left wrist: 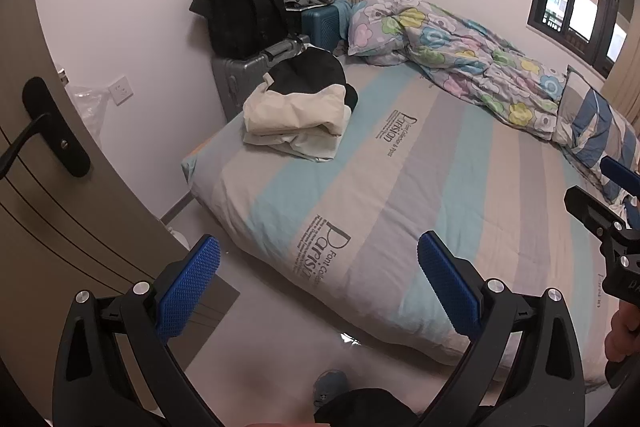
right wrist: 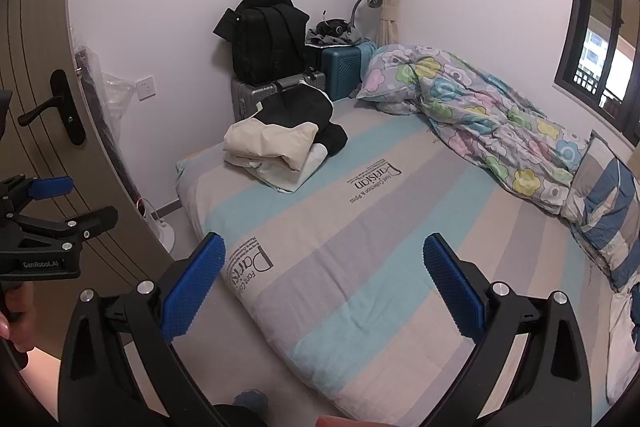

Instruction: Fold large clothes

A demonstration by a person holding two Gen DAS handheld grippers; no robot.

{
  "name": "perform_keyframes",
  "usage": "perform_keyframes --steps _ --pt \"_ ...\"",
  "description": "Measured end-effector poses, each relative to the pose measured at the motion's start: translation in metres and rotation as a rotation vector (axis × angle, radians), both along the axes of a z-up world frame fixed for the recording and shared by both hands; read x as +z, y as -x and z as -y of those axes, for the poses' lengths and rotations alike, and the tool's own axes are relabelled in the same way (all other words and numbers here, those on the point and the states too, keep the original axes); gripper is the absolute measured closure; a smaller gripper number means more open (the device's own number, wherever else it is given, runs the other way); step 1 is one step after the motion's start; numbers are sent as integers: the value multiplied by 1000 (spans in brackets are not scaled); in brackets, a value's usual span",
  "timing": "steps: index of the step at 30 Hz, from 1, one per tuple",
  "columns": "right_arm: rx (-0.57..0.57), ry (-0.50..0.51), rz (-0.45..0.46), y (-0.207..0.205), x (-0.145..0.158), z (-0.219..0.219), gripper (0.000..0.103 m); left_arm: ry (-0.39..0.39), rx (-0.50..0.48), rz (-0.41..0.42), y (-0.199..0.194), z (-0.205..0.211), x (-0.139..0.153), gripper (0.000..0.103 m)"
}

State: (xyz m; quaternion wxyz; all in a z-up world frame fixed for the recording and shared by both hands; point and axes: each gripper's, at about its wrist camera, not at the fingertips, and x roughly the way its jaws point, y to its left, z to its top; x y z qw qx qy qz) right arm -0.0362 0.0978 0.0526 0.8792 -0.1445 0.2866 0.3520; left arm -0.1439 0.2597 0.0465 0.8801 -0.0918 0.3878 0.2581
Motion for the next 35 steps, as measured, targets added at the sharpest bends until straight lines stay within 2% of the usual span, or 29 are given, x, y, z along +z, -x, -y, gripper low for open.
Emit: perform_keyframes --steps 17,22,28,35 --pt "-9 -3 3 0 2 1 7 1 -23 -9 0 4 0 6" --pt "-14 -2 4 0 3 0 7 -65 -32 1 0 13 4 6" --pt "-13 -3 4 -2 3 0 7 -58 -33 6 -1 15 7 6" --pt "-14 -4 4 -2 3 -1 7 -15 -31 -12 -5 12 7 6"
